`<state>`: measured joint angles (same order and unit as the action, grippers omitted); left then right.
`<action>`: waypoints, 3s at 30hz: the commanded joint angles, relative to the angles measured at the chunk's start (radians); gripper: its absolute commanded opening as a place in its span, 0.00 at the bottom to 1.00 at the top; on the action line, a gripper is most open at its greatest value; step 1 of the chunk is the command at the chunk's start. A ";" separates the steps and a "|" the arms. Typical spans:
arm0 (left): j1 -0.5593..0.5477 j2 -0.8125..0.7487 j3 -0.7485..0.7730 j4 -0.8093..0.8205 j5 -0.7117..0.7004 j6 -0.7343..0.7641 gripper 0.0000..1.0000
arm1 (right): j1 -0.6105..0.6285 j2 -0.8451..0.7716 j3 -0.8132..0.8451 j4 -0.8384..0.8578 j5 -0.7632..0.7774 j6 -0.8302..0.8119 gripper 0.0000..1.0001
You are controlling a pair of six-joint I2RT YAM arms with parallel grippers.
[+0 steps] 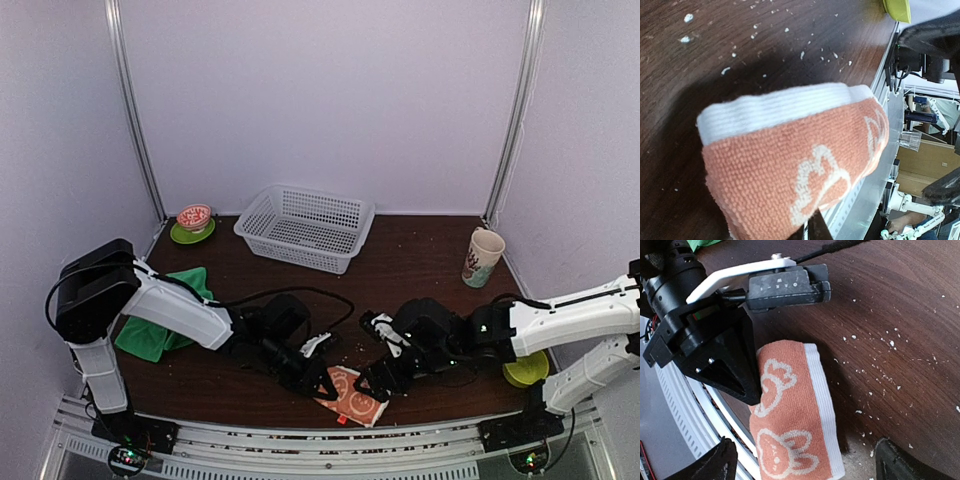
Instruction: Roll the towels
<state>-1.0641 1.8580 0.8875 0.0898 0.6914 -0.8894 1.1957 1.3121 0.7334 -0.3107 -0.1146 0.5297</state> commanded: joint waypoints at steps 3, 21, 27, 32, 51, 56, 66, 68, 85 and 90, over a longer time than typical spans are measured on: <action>0.000 0.028 -0.025 0.027 -0.034 -0.004 0.06 | -0.098 0.090 -0.025 0.107 -0.251 -0.015 0.96; -0.002 0.030 -0.035 0.030 -0.046 -0.006 0.06 | -0.012 0.343 0.027 0.054 -0.295 -0.072 0.88; -0.002 0.029 -0.046 0.043 -0.047 -0.015 0.06 | 0.037 0.380 0.014 0.091 -0.256 -0.008 0.62; -0.002 0.018 -0.043 0.030 -0.049 -0.009 0.06 | 0.049 0.383 0.018 0.081 -0.231 0.007 0.36; 0.161 -0.486 0.071 -0.406 -0.232 0.124 0.07 | -0.065 -0.002 0.085 -0.106 -0.002 0.080 0.00; 0.343 -0.497 0.158 -0.426 -0.335 0.123 0.08 | -0.211 -0.071 0.196 -0.129 0.048 0.065 0.00; 0.568 -0.160 0.580 -0.431 -0.528 -0.001 0.59 | -0.404 -0.062 0.361 -0.034 0.037 0.061 0.00; 0.591 -0.064 0.706 -0.547 -0.563 -0.043 0.60 | -0.420 -0.058 0.391 -0.054 0.040 0.047 0.00; 0.650 0.371 1.163 -0.845 -0.693 -0.186 0.96 | -0.507 -0.021 0.544 -0.106 -0.005 0.003 0.00; 0.659 0.458 1.232 -0.854 -0.674 -0.215 0.79 | -0.513 0.003 0.565 -0.094 -0.027 0.008 0.00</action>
<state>-0.4194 2.2623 2.0674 -0.7399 0.0044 -1.0718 0.6930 1.3003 1.2587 -0.4328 -0.1131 0.5453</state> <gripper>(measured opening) 0.855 0.146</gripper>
